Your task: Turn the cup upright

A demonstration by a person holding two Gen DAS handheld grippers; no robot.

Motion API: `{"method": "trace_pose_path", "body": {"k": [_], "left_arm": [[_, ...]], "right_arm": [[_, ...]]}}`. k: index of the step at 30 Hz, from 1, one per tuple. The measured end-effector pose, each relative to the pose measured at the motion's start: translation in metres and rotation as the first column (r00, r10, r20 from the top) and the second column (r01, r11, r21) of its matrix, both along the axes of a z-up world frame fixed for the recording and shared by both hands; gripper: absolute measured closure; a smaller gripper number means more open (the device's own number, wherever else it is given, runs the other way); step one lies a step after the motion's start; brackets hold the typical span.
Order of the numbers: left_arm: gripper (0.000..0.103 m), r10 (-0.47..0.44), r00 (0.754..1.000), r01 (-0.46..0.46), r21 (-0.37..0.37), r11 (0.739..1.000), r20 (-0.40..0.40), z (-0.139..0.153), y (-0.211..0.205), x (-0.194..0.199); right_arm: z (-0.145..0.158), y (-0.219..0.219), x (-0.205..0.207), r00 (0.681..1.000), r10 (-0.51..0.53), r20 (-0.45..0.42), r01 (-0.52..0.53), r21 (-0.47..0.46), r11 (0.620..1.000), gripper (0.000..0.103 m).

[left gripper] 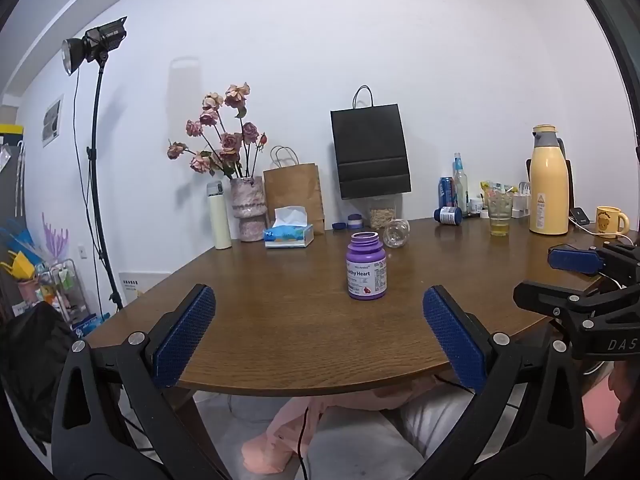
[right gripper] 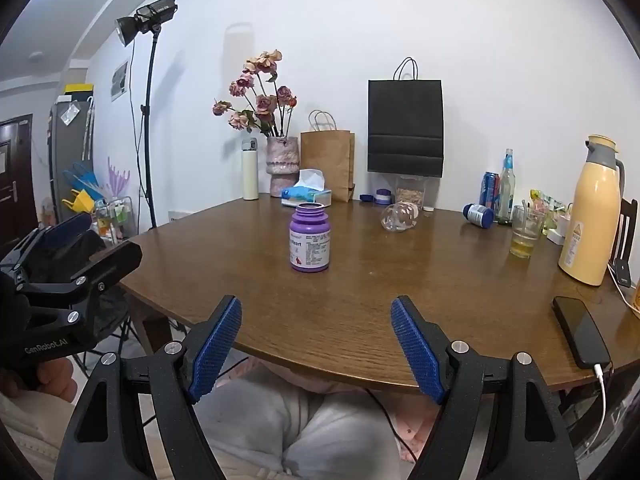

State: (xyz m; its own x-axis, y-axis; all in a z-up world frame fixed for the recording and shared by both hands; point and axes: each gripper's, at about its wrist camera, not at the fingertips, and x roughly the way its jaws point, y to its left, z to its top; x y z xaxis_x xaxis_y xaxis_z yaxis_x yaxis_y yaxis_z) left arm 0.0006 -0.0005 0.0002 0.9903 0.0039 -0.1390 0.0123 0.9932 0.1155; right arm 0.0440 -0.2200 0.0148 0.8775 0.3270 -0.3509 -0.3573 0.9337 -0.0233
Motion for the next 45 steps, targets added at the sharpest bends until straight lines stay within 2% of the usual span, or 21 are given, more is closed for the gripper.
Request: {"method": "trace_pose_path", "body": {"k": [25, 32, 45], "left_arm": [[0.0, 0.005, 1.0, -0.005, -0.011, 1.0, 0.017, -0.001, -0.003, -0.001], [0.0, 0.007, 1.0, -0.007, -0.008, 1.0, 0.023, -0.01, -0.008, -0.003], [0.0, 0.006, 1.0, -0.006, -0.009, 1.0, 0.021, -0.003, -0.004, -0.001]], "right_arm": [[0.0, 0.003, -0.001, 1.0, 0.0, 0.013, 0.0, -0.007, 1.0, 0.021], [0.0, 0.003, -0.001, 1.0, -0.004, 0.019, 0.004, -0.015, 1.0, 0.021], [0.0, 0.003, -0.001, 1.0, -0.001, 0.017, 0.002, -0.013, 1.0, 0.021]]}}
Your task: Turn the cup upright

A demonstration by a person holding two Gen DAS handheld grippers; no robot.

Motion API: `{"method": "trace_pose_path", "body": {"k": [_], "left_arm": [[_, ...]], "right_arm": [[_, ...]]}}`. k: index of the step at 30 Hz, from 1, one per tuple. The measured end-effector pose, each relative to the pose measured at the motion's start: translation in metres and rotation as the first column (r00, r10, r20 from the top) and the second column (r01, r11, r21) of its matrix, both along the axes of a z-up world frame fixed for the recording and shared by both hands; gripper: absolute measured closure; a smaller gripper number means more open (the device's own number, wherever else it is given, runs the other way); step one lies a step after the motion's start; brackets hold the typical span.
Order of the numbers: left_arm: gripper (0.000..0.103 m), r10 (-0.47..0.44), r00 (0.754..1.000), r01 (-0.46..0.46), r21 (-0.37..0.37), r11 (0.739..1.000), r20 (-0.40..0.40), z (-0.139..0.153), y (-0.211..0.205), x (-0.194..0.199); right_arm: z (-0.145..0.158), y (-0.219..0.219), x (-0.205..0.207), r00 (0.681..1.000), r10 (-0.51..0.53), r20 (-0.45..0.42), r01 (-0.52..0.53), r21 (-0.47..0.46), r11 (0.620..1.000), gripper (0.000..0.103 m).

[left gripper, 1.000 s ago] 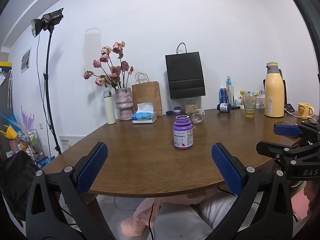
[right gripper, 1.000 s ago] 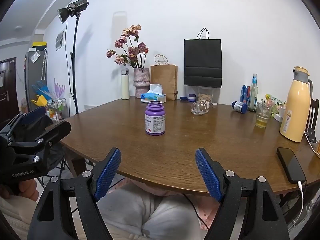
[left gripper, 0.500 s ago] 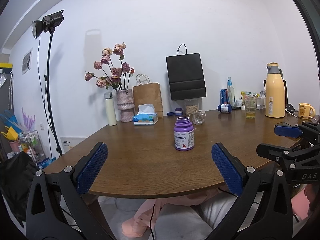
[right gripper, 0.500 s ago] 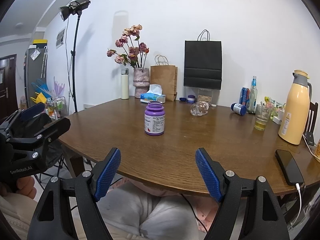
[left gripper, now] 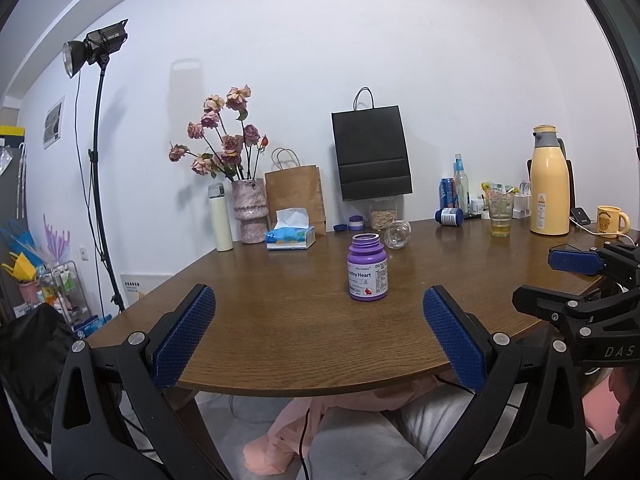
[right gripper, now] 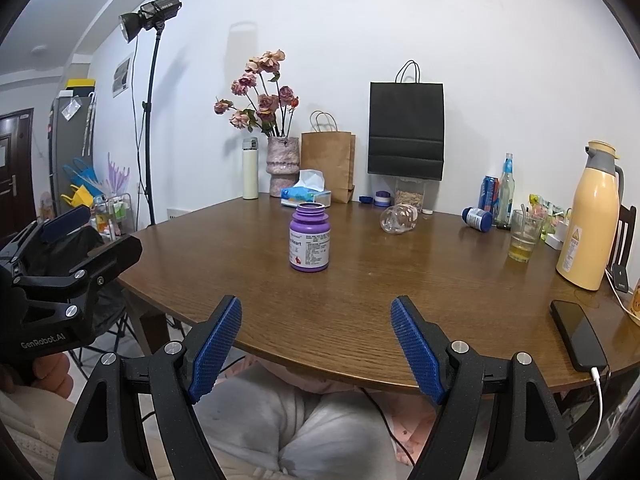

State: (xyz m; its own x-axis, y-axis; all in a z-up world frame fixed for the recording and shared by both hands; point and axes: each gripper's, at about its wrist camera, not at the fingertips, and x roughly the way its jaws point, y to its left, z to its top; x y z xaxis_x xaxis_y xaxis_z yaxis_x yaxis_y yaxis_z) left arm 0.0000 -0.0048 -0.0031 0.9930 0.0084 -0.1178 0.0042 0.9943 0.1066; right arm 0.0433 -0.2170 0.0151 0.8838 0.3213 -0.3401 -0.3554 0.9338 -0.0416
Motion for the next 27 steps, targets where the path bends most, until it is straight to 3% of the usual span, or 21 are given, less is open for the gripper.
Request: {"method": "trace_pose_path", "body": {"k": [27], "left_arm": [[0.0, 0.0, 1.0, 0.0, 0.004, 1.0, 0.006, 0.0015, 0.0005, 0.0012]], "right_arm": [[0.0008, -0.0013, 0.0004, 1.0, -0.002, 0.0, 0.002, 0.001, 1.0, 0.021]]}}
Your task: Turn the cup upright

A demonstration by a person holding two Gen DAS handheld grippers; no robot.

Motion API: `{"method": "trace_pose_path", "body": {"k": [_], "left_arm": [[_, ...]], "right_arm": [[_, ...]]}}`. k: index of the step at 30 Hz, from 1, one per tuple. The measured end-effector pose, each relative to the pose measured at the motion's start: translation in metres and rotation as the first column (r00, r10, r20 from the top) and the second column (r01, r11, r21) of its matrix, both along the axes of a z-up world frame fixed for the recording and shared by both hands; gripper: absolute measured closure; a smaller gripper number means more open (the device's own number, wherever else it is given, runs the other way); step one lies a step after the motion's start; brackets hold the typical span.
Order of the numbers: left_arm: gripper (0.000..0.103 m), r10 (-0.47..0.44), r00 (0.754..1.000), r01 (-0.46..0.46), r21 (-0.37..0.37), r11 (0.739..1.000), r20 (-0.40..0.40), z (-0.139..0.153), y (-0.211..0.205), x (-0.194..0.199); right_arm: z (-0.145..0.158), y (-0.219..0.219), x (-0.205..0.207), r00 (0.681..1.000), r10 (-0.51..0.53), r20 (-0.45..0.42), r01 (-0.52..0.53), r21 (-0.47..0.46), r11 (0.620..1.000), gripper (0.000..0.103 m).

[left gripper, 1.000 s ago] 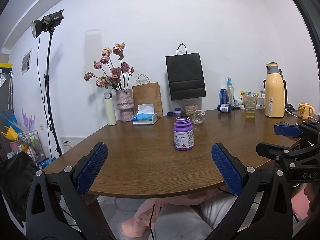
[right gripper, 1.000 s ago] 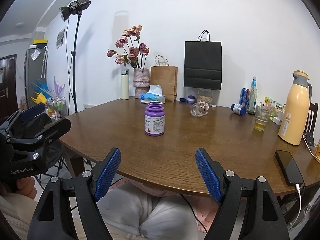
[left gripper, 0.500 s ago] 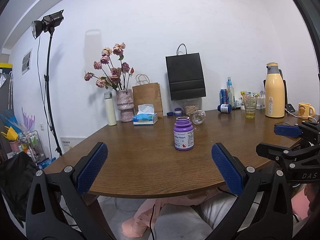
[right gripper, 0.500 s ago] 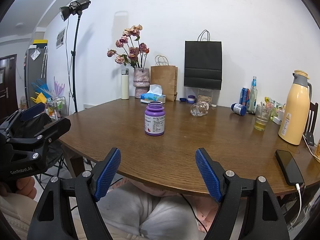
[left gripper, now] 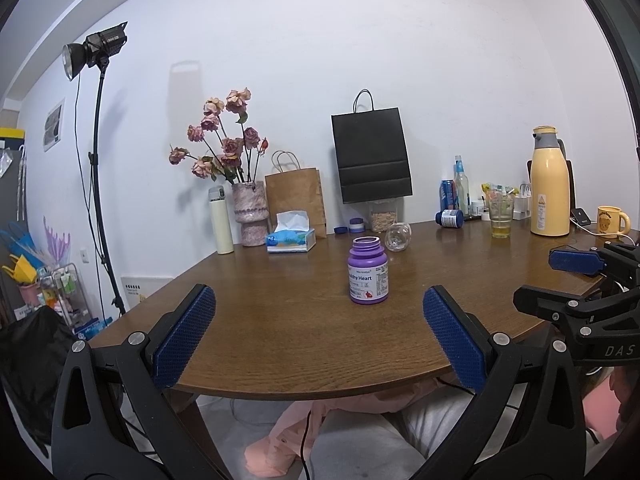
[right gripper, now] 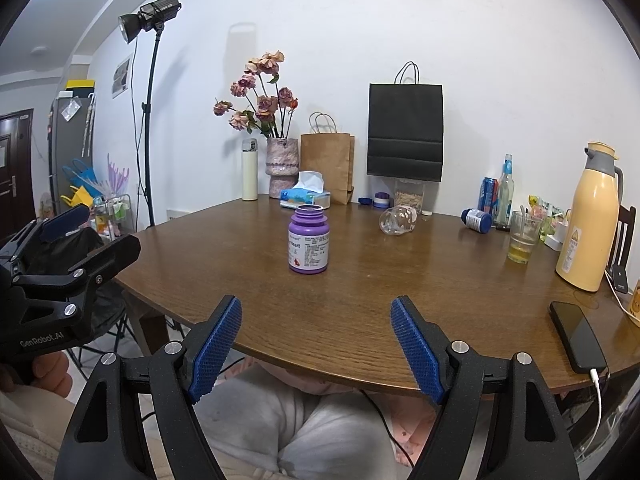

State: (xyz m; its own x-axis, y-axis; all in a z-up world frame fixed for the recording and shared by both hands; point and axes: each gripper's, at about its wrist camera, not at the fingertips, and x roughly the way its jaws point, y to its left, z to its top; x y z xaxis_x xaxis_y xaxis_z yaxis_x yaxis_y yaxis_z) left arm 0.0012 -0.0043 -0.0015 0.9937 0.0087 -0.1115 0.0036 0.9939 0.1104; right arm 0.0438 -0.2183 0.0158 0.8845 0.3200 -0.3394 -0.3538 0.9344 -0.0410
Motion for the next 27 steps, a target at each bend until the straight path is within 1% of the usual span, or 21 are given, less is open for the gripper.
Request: {"method": "trace_pose_path", "body": {"k": [15, 19, 22, 24, 25, 27], "left_arm": [[0.0, -0.005, 1.0, 0.005, 0.001, 1.0, -0.001, 0.003, 0.0, 0.0], [0.0, -0.017, 1.0, 0.017, -0.004, 1.0, -0.016, 0.002, 0.0, 0.003], [0.0, -0.042, 0.998, 0.042, -0.02, 0.999, -0.051, -0.001, 0.001, 0.011], [0.0, -0.033, 0.998, 0.033, -0.004, 0.999, -0.059, -0.001, 0.001, 0.023], [0.0, -0.021, 0.998, 0.021, 0.002, 1.0, -0.058, 0.0, 0.001, 0.03], [0.0, -0.029, 0.998, 0.029, -0.003, 1.0, -0.061, 0.014, 0.001, 0.054]], "right_arm": [[0.002, -0.001, 0.002, 1.0, -0.001, -0.004, 0.001, 0.006, 1.0, 0.021], [0.004, -0.003, 0.008, 1.0, -0.01, -0.016, 0.01, 0.024, 1.0, 0.021], [0.001, -0.003, 0.013, 1.0, -0.02, -0.015, 0.021, 0.033, 0.999, 0.021], [0.0, -0.005, 0.022, 0.999, -0.03, -0.013, 0.03, 0.033, 0.999, 0.021], [-0.001, -0.005, 0.028, 0.999, -0.039, -0.015, 0.039, 0.032, 0.999, 0.021], [0.003, -0.007, 0.051, 0.999, -0.035, -0.027, 0.036, 0.033, 0.999, 0.021]]}}
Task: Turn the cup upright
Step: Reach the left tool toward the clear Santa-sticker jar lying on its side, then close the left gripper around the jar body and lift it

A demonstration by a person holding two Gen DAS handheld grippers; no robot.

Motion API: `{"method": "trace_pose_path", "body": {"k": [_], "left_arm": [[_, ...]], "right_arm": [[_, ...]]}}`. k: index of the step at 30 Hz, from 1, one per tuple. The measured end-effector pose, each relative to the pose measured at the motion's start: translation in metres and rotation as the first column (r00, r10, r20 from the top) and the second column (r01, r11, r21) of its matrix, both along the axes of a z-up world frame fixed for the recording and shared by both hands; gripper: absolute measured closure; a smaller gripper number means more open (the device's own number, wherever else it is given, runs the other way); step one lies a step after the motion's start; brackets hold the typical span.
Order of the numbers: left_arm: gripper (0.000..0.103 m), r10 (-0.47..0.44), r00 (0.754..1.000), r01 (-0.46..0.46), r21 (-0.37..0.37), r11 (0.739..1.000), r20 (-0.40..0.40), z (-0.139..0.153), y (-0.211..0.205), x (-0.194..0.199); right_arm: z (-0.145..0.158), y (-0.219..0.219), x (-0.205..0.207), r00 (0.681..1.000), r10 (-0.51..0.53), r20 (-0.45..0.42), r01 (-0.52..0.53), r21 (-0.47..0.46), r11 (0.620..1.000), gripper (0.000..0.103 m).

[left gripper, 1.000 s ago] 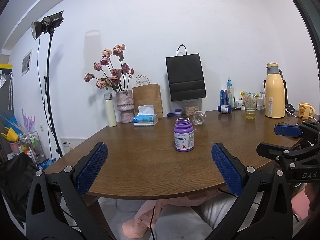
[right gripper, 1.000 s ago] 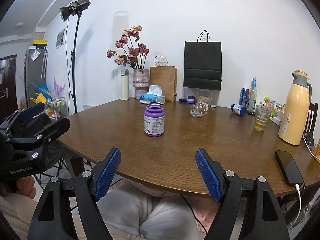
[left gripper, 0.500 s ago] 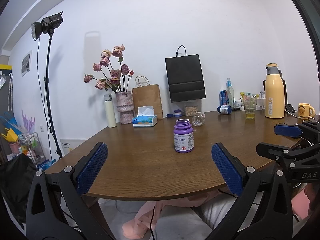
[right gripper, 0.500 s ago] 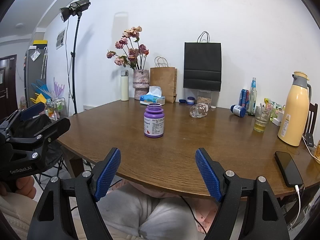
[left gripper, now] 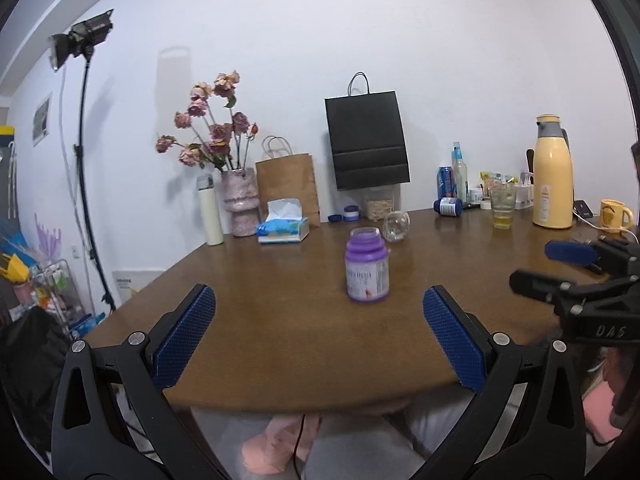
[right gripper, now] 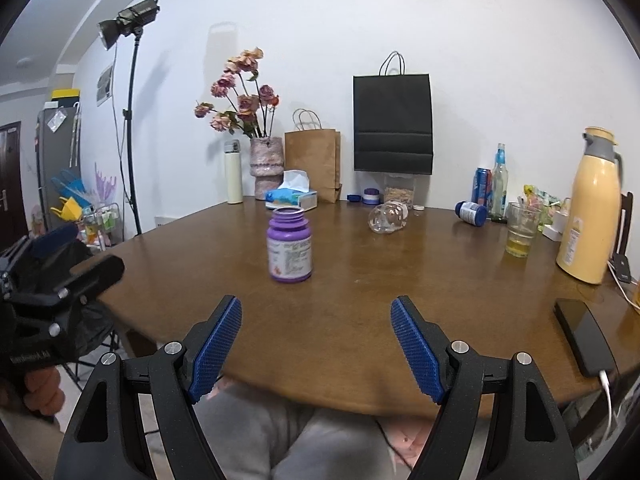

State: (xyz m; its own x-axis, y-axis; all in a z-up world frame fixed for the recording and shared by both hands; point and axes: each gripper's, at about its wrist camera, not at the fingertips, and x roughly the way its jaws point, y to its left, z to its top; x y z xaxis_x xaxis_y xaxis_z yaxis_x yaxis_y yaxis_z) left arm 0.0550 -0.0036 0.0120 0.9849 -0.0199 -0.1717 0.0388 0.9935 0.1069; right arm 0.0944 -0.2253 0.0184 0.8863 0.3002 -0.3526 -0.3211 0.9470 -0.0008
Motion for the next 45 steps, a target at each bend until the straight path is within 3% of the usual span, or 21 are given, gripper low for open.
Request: {"method": "trace_pose_path", "body": {"k": [3, 6, 10, 12, 14, 15, 16, 17, 19, 20, 22, 25, 27, 29, 32, 33, 36, 37, 39, 40, 45], "left_arm": [[0.0, -0.065, 0.997, 0.063, -0.044, 0.997, -0.044, 0.028, -0.003, 0.051], [0.0, -0.181, 0.972, 0.175, -0.052, 0.983, -0.148, 0.047, -0.016, 0.113], [0.0, -0.235, 0.943, 0.228, -0.055, 0.972, -0.237, 0.073, -0.034, 0.19], [0.0, -0.272, 0.913, 0.271, -0.047, 0.962, -0.306, 0.087, -0.045, 0.237], [0.0, -0.247, 0.863, 0.279, 0.006, 0.96, -0.442, 0.093, -0.065, 0.294], [0.0, -0.247, 0.826, 0.301, 0.027, 0.953, -0.508, 0.091, -0.074, 0.316], [0.0, -0.274, 0.755, 0.368, 0.039, 0.929, -0.595, 0.086, -0.088, 0.345], [0.0, -0.279, 0.712, 0.398, 0.043, 0.916, -0.644, 0.08, -0.098, 0.369], [0.0, -0.232, 0.705, 0.36, 0.057, 0.931, -0.671, 0.067, -0.11, 0.408], [0.0, -0.225, 0.689, 0.36, 0.057, 0.931, -0.689, 0.06, -0.117, 0.424], [0.0, -0.221, 0.63, 0.37, 0.038, 0.928, -0.744, 0.036, -0.133, 0.461], [0.0, -0.202, 0.598, 0.328, 0.007, 0.945, -0.775, 0.009, -0.145, 0.501], [0.002, -0.21, 0.597, 0.324, -0.007, 0.946, -0.774, -0.005, -0.154, 0.52], [0.002, -0.245, 0.554, 0.356, -0.04, 0.934, -0.795, -0.017, -0.162, 0.541], [0.003, -0.266, 0.517, 0.373, -0.065, 0.925, -0.813, -0.027, -0.17, 0.56], [0.005, -0.263, 0.514, 0.371, -0.065, 0.926, -0.816, -0.029, -0.172, 0.564], [0.033, -0.213, 0.485, 0.348, -0.037, 0.937, -0.848, -0.042, -0.177, 0.578], [0.043, -0.185, 0.459, 0.339, -0.021, 0.941, -0.869, -0.05, -0.179, 0.582], [0.044, -0.155, 0.406, 0.319, -0.019, 0.948, -0.901, -0.064, -0.18, 0.587], [0.045, -0.15, 0.403, 0.31, -0.02, 0.95, -0.903, -0.069, -0.18, 0.589], [0.046, -0.165, 0.508, 0.331, 0.015, 0.943, -0.845, -0.047, -0.18, 0.573]], "right_arm": [[0.014, -0.009, 0.053, 0.999, 0.027, -0.027, -0.026, 0.038, 0.999, 0.021], [0.025, -0.017, 0.105, 0.997, 0.054, -0.059, -0.05, 0.066, 0.997, 0.021], [0.036, -0.034, 0.187, 0.99, 0.059, -0.126, -0.05, 0.067, 0.996, 0.021], [0.042, -0.046, 0.225, 0.984, 0.064, -0.165, -0.048, 0.098, 0.994, 0.021], [0.046, -0.057, 0.266, 0.975, 0.075, -0.211, -0.05, 0.117, 0.992, 0.022], [0.046, -0.06, 0.283, 0.969, 0.085, -0.232, -0.058, 0.12, 0.991, 0.026], [0.043, -0.062, 0.315, 0.956, 0.08, -0.282, -0.053, 0.103, 0.993, 0.032], [0.039, -0.064, 0.333, 0.949, 0.061, -0.309, -0.035, 0.088, 0.995, 0.046], [0.026, -0.066, 0.379, 0.925, 0.047, -0.377, -0.025, 0.064, 0.998, 0.054], [0.02, -0.068, 0.398, 0.916, 0.05, -0.398, -0.026, 0.064, 0.998, 0.057], [0.005, -0.071, 0.428, 0.897, 0.063, -0.437, -0.036, 0.07, 0.997, 0.06], [-0.015, -0.078, 0.459, 0.88, 0.059, -0.471, -0.02, 0.088, 0.996, 0.06], [-0.025, -0.081, 0.472, 0.867, 0.074, -0.493, -0.019, 0.117, 0.993, 0.06], [-0.039, -0.089, 0.482, 0.849, 0.052, -0.525, 0.012, 0.119, 0.993, 0.06], [-0.05, -0.101, 0.488, 0.835, 0.054, -0.547, 0.035, 0.151, 0.988, 0.06], [-0.05, -0.102, 0.489, 0.832, 0.047, -0.553, 0.039, 0.143, 0.989, 0.06], [-0.045, -0.112, 0.486, 0.844, 0.034, -0.535, 0.06, 0.158, 0.986, 0.06], [-0.044, -0.115, 0.488, 0.845, 0.037, -0.534, 0.064, 0.169, 0.984, 0.06], [-0.042, -0.117, 0.489, 0.85, 0.015, -0.527, 0.079, 0.155, 0.985, 0.06], [-0.041, -0.117, 0.488, 0.852, 0.006, -0.524, 0.084, 0.148, 0.985, 0.06], [-0.026, -0.117, 0.476, 0.868, -0.008, -0.496, 0.093, 0.147, 0.985, 0.06]]}}
